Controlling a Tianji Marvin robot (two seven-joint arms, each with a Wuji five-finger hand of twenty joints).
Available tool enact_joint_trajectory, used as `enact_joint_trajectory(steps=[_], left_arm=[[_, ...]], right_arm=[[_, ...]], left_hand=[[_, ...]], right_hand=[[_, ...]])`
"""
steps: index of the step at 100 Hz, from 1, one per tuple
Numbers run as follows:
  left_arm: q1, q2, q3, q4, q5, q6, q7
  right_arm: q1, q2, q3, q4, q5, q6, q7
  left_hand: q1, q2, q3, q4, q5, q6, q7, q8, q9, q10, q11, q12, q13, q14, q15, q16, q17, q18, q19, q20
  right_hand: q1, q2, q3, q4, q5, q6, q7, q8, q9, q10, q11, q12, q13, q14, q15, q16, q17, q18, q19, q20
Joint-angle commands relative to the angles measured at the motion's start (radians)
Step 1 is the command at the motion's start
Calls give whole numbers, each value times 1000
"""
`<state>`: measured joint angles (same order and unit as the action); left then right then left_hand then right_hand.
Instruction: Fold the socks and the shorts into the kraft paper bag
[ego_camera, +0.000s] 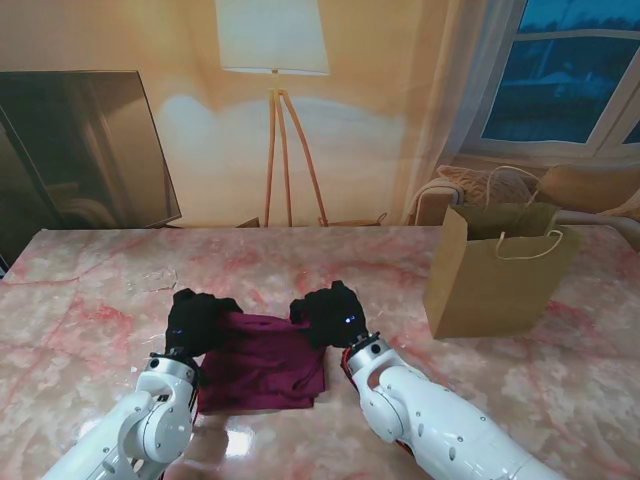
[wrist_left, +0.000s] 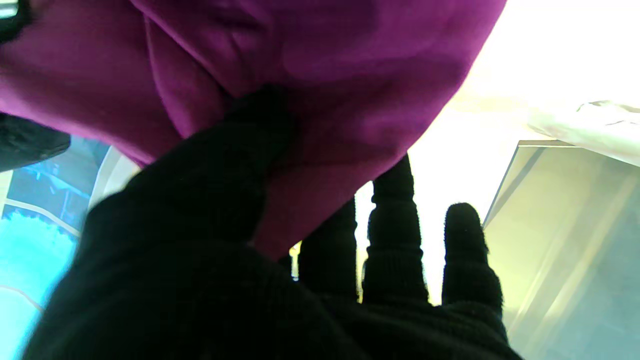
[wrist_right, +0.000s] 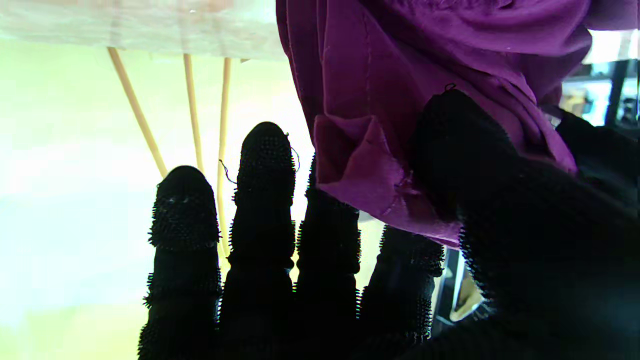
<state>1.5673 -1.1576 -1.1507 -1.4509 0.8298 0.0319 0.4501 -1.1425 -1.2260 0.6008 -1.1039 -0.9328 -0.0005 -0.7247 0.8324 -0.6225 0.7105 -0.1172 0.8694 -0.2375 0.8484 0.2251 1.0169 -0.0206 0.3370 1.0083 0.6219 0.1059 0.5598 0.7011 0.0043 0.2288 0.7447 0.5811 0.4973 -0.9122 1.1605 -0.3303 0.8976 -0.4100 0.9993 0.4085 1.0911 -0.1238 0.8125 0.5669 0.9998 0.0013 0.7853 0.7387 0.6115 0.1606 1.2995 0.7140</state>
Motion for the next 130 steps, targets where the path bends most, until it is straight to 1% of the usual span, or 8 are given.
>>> enact_joint_trajectory(steps=[1,35,64,81,105,112,120,130], left_arm=[[39,13,-4,-16,17,-10,11],[148,52,-24,-83,183,-71,24],[191,74,-23,-107,244,-75,-34],[236,82,-51,-145,225,-89,-143],[300,87,-98,-209,203,-121,-232],[319,88,-110,-230,194,-122,-257],[340,85,-119,-249,160,-126,-276],[361,87,-132,-271,165,-135,-297]], right_arm=[[-37,17,11,-14,8,-15,-5],[-77,83,4,-39,-95,-101,15],[-86,103,-23,-36,-119,-108,44],[-99,123,-19,-54,-134,-124,103],[-168,159,41,-143,-191,-141,176],[-205,173,81,-194,-212,-157,242],[-248,188,130,-247,-237,-172,307],[-289,197,179,-297,-259,-190,351]], left_hand=[[-6,5,-6,-32,56,-10,63,3,26,-7,38,94,-15,-11,76,66,-17,0,-17,-4],[-12,12,7,-32,44,-30,51,6,13,-40,-5,100,-45,-25,-13,53,-35,-14,-42,-14],[-13,33,8,-38,26,-22,30,11,-10,-30,-66,40,-67,-25,-82,12,-48,-36,-53,-20],[-69,80,-71,-17,-20,37,-73,70,-166,9,30,-370,-119,-19,-151,-47,-74,-60,-133,-42],[-296,161,-140,19,-75,132,-273,164,-290,54,-73,-513,-219,-4,-234,-100,-84,-75,-334,-21],[-331,312,-264,80,-90,157,-327,185,-311,67,-88,-529,-236,1,-256,-109,-85,-72,-397,7],[-312,357,-337,97,-104,172,-352,194,-338,81,-104,-537,-267,3,-279,-119,-94,-84,-475,26],[-306,385,-375,104,-111,169,-368,196,-346,80,-114,-544,-273,-1,-292,-126,-102,-93,-509,52]], right_hand=[[22,-2,9,-21,10,-15,92,9,0,-7,19,3,-18,-31,24,19,-12,2,12,-1],[6,-37,21,-36,29,-47,97,-17,25,-29,0,12,3,-42,12,17,-6,-14,0,-4],[3,-39,33,-39,29,-39,105,-24,25,-24,-4,21,-5,-38,29,19,-8,-13,-8,-1],[-5,-29,28,-41,25,-61,89,-31,22,-29,-12,23,-15,-35,23,17,-22,-16,-18,0],[-126,71,-20,-47,-15,-12,8,-94,-61,-25,-69,15,-127,-25,-52,9,-128,-21,-91,10],[-272,261,-127,40,-27,58,-128,-38,-111,-10,-84,10,-192,-14,-93,22,-206,-27,-205,18],[-365,380,-204,181,-19,99,-237,60,-177,-1,-108,15,-267,-16,-128,20,-276,-38,-300,-5],[-402,434,-311,205,-46,106,-307,100,-219,6,-141,9,-306,-13,-161,11,-291,-37,-341,-15]])
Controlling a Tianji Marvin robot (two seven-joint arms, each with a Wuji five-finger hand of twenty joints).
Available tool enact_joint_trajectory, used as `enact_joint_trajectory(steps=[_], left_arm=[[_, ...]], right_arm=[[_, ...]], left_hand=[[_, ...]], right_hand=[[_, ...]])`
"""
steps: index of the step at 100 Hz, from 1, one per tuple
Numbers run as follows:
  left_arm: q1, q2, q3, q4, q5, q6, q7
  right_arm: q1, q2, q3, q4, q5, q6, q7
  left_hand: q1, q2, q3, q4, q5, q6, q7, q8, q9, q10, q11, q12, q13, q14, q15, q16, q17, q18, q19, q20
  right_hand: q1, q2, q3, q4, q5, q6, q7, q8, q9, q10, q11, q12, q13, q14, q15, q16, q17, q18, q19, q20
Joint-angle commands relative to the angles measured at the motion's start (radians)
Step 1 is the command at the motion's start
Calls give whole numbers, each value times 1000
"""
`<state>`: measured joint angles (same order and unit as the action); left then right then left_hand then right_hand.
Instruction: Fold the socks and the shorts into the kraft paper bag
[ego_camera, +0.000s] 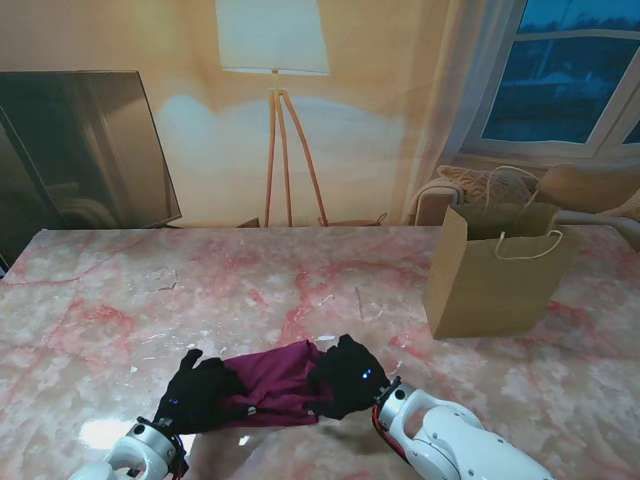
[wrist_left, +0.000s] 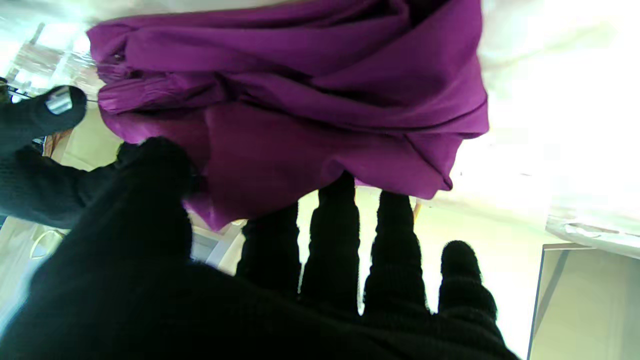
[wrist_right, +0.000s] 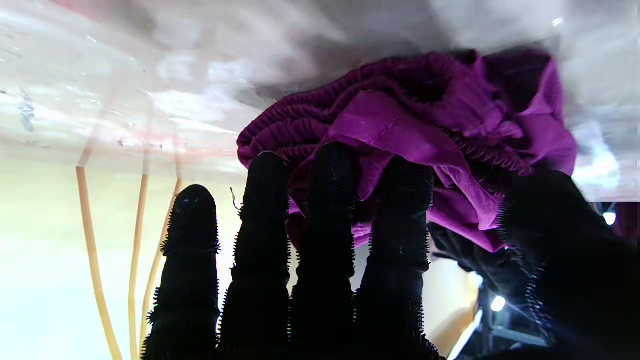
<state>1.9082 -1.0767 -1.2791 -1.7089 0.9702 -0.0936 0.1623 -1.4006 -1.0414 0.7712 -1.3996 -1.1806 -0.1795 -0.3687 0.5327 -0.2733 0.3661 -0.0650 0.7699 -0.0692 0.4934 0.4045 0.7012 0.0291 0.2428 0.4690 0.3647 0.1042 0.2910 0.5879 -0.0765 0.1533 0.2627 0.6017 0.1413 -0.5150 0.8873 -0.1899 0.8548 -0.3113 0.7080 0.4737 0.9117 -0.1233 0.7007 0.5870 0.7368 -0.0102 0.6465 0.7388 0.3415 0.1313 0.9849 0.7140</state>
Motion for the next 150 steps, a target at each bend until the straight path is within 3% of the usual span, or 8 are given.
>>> enact_joint_trajectory(steps=[1,13,46,73,91,105,145,150], left_arm=[[21,7,-5,-14,25,-11,-10],[39,5,-18,-28,8,-33,-16],[113,2,-68,-109,13,-67,-14],[119,-1,-72,-118,1,-82,-2],[109,-4,-59,-98,-2,-75,23],[117,-10,-60,-96,-1,-57,67],[186,-31,-121,-137,-15,-26,160],[187,-33,-127,-135,-25,-22,165]], right_arm=[[-35,12,14,-6,-12,-13,-1],[-104,9,98,-89,15,-35,103],[-193,-4,169,-191,40,-50,83],[-267,-10,219,-254,40,-90,30],[-301,-19,248,-290,48,-110,-21],[-291,-30,238,-296,71,-75,-41],[-181,-56,155,-302,182,51,51],[-156,-59,134,-301,203,74,77]], left_hand=[[-7,39,-32,51,-12,-1,-14,16,-30,29,-21,-6,-15,1,-24,-13,-23,-19,-29,32],[3,100,-151,55,-25,6,-49,6,-42,20,-44,-33,-26,-1,-46,-28,-12,-22,-97,42],[-6,249,-336,68,-73,6,-138,-24,-97,33,-84,-77,-60,-7,-110,-78,5,-17,-168,-71],[44,321,-356,80,86,-25,-48,-4,-26,-10,-85,-116,14,-68,-154,-210,11,-3,-201,-160],[82,314,-347,79,153,-7,30,-22,0,-18,-86,-161,45,-95,-150,-242,-4,13,-107,-65],[81,301,-345,80,139,-11,26,-30,-12,-14,-91,-171,64,-93,-143,-245,73,58,-56,-29],[82,290,-331,86,116,-9,12,-36,-20,2,-88,-180,64,-79,-137,-245,45,50,24,-24],[84,288,-329,86,108,0,8,-36,-21,8,-88,-179,64,-74,-136,-243,50,41,29,-28]], right_hand=[[-51,44,-49,65,-3,9,-18,36,-42,7,-31,-12,-46,-1,-24,10,-21,-8,-28,-15],[-75,120,-170,88,39,15,-16,44,-81,29,-85,-35,-94,6,-96,-24,-50,-15,-72,-29],[-102,152,-211,105,46,28,-37,31,-77,39,-127,-72,-84,17,-153,-62,-46,-3,-78,-21],[-127,199,-240,108,108,30,-22,37,-52,47,-191,-144,-41,27,-234,-127,-38,18,-81,-31],[-65,308,-330,114,239,43,36,12,51,44,-210,-208,22,30,-292,-190,-48,30,-115,-73],[51,318,-368,126,190,40,9,-2,56,52,-240,-243,55,30,-334,-239,-32,30,-118,-107],[41,189,-91,121,52,64,-74,6,17,55,-245,-247,66,38,-352,-250,14,22,-102,-161],[90,141,-16,68,-2,61,-76,-57,10,64,-250,-254,72,41,-357,-260,35,8,-100,-192]])
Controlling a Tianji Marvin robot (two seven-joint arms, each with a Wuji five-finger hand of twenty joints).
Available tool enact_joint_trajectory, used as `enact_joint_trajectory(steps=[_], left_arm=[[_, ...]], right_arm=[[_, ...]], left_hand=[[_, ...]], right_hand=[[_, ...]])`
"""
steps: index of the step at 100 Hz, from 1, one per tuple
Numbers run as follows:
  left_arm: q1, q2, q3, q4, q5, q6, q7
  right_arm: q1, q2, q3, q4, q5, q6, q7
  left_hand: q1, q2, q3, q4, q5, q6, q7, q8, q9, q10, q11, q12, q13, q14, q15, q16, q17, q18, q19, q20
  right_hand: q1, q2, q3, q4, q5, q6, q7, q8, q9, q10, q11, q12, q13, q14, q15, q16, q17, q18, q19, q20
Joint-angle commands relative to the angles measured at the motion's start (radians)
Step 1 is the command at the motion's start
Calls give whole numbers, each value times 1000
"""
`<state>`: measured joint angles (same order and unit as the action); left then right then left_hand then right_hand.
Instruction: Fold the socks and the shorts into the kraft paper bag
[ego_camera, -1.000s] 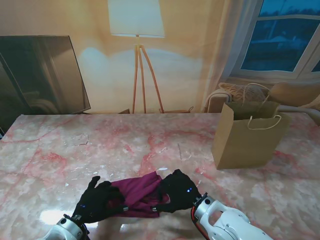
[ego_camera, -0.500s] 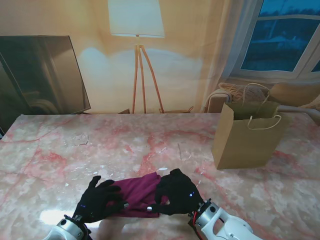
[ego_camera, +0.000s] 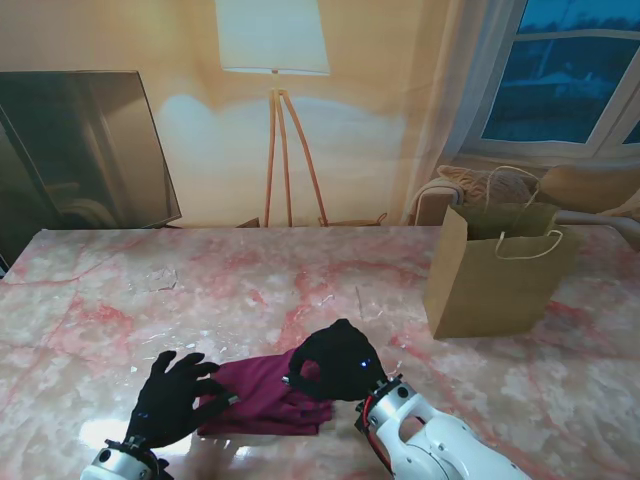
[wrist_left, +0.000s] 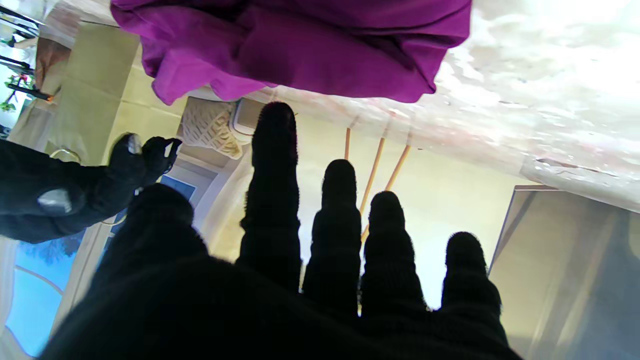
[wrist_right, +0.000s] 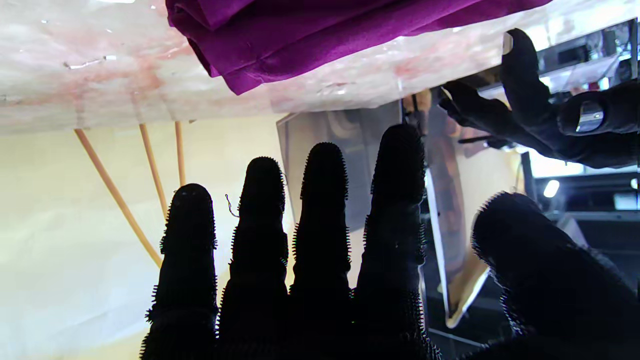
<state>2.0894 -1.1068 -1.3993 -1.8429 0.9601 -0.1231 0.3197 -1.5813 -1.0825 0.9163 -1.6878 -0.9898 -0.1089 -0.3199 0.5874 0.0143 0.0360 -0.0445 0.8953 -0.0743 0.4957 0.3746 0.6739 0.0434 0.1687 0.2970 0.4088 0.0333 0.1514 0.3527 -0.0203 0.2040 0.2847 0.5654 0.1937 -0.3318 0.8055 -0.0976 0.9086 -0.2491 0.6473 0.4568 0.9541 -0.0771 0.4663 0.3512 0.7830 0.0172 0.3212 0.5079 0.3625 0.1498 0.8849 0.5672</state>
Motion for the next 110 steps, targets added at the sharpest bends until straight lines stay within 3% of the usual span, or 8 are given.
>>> enact_joint_trajectory(steps=[1,14,22,45,65,80,98,110], left_arm=[[6,-4,-8,-1,-16,9,8],[4,-5,-18,3,-21,28,5],[-7,-8,-15,20,-26,38,22],[-40,-8,-18,54,-44,44,3],[-61,-9,-16,69,-77,58,-23],[-76,-11,-10,86,-104,48,-31],[-82,-11,-5,100,-113,52,-36],[-81,-11,-3,102,-112,54,-31]], right_arm=[[31,-19,-17,-11,17,9,32],[117,-32,-101,20,79,90,90],[167,-41,-156,52,118,142,118],[308,-75,-333,196,142,242,104],[405,-103,-468,308,166,293,131],[425,-121,-522,351,206,343,163],[449,-149,-571,406,234,391,167],[466,-153,-599,415,241,427,201]], left_hand=[[30,1,1,66,-21,7,4,-7,6,-4,-14,-7,20,-2,4,-8,-5,-10,9,8],[30,-1,2,66,-54,19,-18,-12,-5,-2,-17,-4,13,-1,2,-7,-14,7,16,-2],[35,-10,9,68,-152,63,-116,-42,-19,6,-22,2,5,2,-2,-5,-14,15,36,-16],[28,-10,17,69,-257,92,-203,-65,-72,32,-43,1,-38,3,-16,-8,-24,-19,37,-33],[16,1,12,69,-265,89,-222,-63,-103,33,-52,0,-74,2,-28,-11,-59,-20,7,-57],[-3,14,2,73,-262,76,-224,-55,-119,34,-59,-3,-89,-1,-35,-15,-66,-11,-11,-64],[-4,15,1,80,-257,74,-225,-47,-125,34,-61,-3,-97,-3,-39,-17,-71,-14,-37,-67],[-2,15,1,82,-249,71,-223,-41,-126,32,-61,-4,-99,-5,-41,-18,-75,-17,-59,-68]], right_hand=[[48,-54,93,-40,-73,0,-7,-58,-34,18,-18,-21,28,13,-34,-32,20,-14,0,-52],[121,-45,267,-17,-246,58,-60,-131,-83,13,-24,-37,28,9,-44,-50,58,-47,-2,-95],[81,-10,216,10,-294,92,-105,-98,-138,18,-18,-46,-3,4,-50,-53,41,-44,4,-100],[95,-164,235,-15,-429,128,-161,-85,-287,7,-24,-64,-88,-17,-72,-59,13,-37,12,-75],[78,-272,230,-41,-630,209,-220,-117,-502,27,-27,-77,-225,30,-119,-92,-47,-15,-24,-59],[99,-328,211,-59,-736,318,-266,-151,-662,114,-58,-102,-296,171,-143,-154,-69,45,-50,-48],[89,-400,247,-82,-787,441,-519,-156,-770,177,21,-95,-167,116,-17,-62,9,28,116,150],[73,-444,269,-91,-762,476,-675,-47,-665,93,206,-13,-143,24,198,154,22,-28,235,303]])
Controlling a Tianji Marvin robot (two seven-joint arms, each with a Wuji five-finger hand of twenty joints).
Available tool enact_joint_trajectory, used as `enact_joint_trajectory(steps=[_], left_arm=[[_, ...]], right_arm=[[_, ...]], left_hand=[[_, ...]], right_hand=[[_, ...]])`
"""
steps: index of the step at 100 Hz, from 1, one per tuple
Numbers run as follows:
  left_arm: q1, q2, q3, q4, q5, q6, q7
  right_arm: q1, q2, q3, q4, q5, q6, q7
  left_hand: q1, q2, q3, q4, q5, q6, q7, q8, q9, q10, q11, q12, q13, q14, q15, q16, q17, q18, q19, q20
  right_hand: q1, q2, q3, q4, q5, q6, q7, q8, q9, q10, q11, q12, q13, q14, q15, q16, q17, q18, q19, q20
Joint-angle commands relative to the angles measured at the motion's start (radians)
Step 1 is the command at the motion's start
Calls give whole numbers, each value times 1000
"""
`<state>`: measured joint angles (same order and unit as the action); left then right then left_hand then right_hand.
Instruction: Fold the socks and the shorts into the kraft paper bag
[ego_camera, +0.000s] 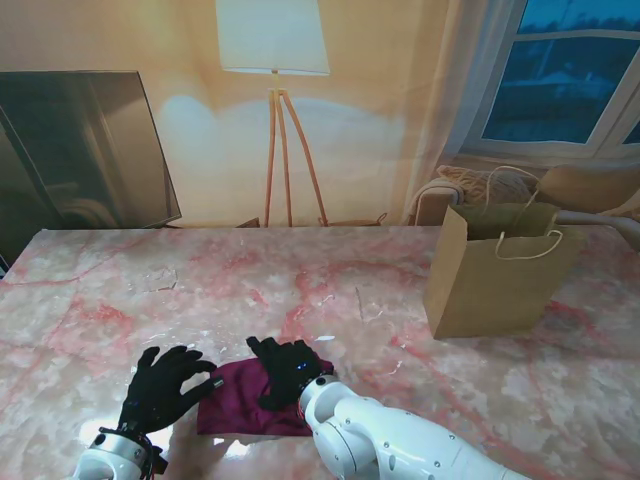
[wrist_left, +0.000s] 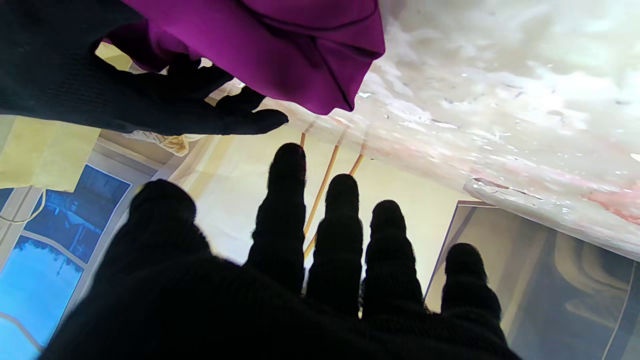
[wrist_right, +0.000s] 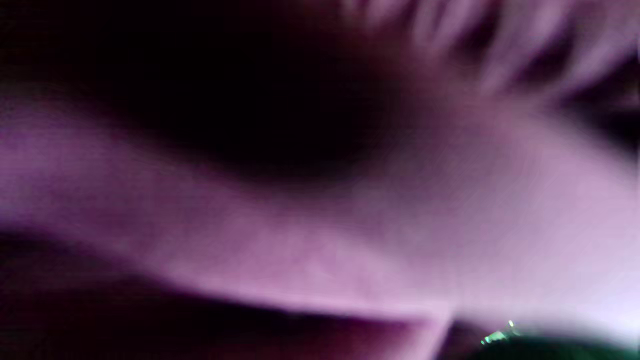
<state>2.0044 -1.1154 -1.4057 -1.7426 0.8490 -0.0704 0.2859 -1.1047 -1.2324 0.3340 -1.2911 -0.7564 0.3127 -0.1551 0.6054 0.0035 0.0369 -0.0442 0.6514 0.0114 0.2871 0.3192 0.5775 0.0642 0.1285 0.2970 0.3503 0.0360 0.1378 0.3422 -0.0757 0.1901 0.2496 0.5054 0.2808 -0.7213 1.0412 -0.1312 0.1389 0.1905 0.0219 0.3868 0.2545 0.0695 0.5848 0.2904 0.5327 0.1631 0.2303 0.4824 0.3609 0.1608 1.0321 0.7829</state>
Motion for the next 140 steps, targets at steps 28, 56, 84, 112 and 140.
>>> enact_joint_trajectory(steps=[28,56,84,112,140], left_arm=[[3,-4,8,11,-2,-1,13],[-2,-4,13,22,-11,-1,14],[-2,-6,8,13,-15,-1,12],[-19,-6,12,15,-24,9,5],[-51,-5,14,9,-41,17,-27]], right_arm=[[-30,-44,-4,77,69,15,-18],[-51,-70,14,120,101,-18,-83],[-100,-85,99,144,134,-130,-222],[-173,-28,247,-14,132,-168,-223],[-254,46,433,-259,61,-152,-117]], left_hand=[[-11,26,3,84,46,-30,13,31,-20,-42,-20,-12,-46,-18,-30,-13,-20,-16,-81,-6],[-8,27,3,82,65,-36,35,42,-27,-42,-21,-24,-52,-21,-30,-17,-13,-18,-104,3],[-7,25,2,82,53,-32,31,42,-32,-31,-18,-26,-47,-18,-26,-17,15,-2,-80,32],[-5,23,2,81,56,-30,33,44,-32,-33,-19,-27,-49,-16,-28,-17,1,-3,-83,37],[-4,23,3,82,36,-15,18,38,-33,-24,-18,-25,-41,-13,-22,-13,74,-42,-44,53]], right_hand=[[30,-347,194,-91,251,-161,376,35,423,-281,578,602,236,-189,766,570,57,63,88,34],[185,-402,157,-271,767,-605,941,416,314,-201,340,604,74,-155,543,448,58,49,132,66],[293,-439,201,-252,816,-616,986,438,932,-123,180,19,771,-80,465,84,674,43,429,-278],[369,-430,183,-240,882,-563,1038,26,1113,-78,129,-46,779,-80,771,100,755,-40,579,-389],[362,-416,185,-238,888,-572,1036,6,1112,-89,113,-31,780,-94,765,99,753,-45,574,-395]])
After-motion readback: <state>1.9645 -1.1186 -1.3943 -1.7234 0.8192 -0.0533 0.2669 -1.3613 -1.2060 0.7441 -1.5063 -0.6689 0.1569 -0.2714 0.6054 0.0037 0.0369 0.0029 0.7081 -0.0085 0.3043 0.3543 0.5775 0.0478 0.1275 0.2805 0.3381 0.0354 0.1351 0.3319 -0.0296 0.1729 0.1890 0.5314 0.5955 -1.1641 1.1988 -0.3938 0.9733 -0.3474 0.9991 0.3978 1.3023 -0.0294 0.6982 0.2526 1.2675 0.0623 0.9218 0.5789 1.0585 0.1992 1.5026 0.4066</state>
